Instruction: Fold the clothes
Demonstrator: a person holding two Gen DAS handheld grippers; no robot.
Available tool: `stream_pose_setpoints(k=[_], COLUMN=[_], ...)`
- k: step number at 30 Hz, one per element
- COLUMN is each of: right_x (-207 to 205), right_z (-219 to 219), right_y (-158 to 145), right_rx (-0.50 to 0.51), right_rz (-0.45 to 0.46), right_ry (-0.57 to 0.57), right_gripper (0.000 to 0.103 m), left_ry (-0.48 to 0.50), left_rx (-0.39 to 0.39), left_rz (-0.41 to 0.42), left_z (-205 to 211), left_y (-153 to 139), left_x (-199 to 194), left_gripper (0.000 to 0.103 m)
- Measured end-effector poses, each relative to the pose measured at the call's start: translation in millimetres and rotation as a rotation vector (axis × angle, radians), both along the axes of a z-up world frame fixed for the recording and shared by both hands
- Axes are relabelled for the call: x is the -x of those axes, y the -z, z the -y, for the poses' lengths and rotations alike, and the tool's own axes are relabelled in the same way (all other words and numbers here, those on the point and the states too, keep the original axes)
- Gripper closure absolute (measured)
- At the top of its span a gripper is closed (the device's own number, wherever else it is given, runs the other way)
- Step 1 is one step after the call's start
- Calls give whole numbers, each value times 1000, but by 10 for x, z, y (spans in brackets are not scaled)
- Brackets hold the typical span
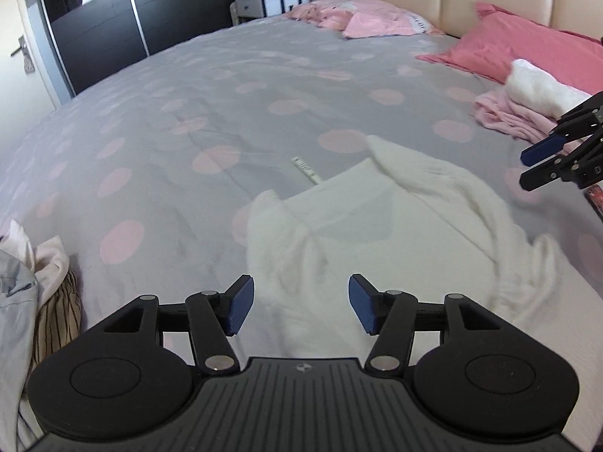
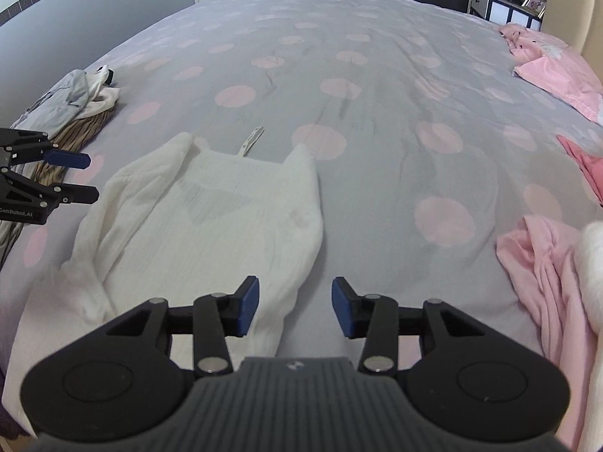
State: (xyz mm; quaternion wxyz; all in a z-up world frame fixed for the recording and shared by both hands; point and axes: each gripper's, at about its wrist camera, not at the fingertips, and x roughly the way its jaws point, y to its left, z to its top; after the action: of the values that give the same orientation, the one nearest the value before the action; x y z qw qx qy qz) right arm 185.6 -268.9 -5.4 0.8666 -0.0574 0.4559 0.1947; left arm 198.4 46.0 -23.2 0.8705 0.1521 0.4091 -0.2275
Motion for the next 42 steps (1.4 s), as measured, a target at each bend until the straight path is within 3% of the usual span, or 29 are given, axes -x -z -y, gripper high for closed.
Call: stream_pose_setpoints(k=[8,16,17,19,21,23,26,36,42], right_x=[-761,-1269,-1293,-1311,-1299,-1269,-1180,-344,329], right_z=[-161,-206,-213,-230,-236,-217,-124,155,212], right_y=[267,500,540,599,571,489,277,-649,-1037], right_rx=[-19,-125,-133,-141,-134,-133,-174,-279,-284], right_rz=[-75,-159,-173,-191,-178,-157,-122,58,149], right_ry=[11,92,94,89,79,66,52,-109,-235], right_gripper=[57,59,61,88,93,94,95,95,95], left_ry=[-83,-130,-122,-104,-90,-81,-75,-11,107], left_rx=[117,190,201,215,220,229,266,388,387], left_rz=[-93,-190,-196,-201,-194,-183,-160,1,84], left_z=[-124,-140,-137,-127,-109,-135,-208,-443,-499], left_y=[288,511,526,538,530,472,329,-544,-936], left_x=[-605,-986,-1003,-1016,-1006,-982,-929,-267,400], left_gripper=[49,51,59,70,81,90,94,96,97])
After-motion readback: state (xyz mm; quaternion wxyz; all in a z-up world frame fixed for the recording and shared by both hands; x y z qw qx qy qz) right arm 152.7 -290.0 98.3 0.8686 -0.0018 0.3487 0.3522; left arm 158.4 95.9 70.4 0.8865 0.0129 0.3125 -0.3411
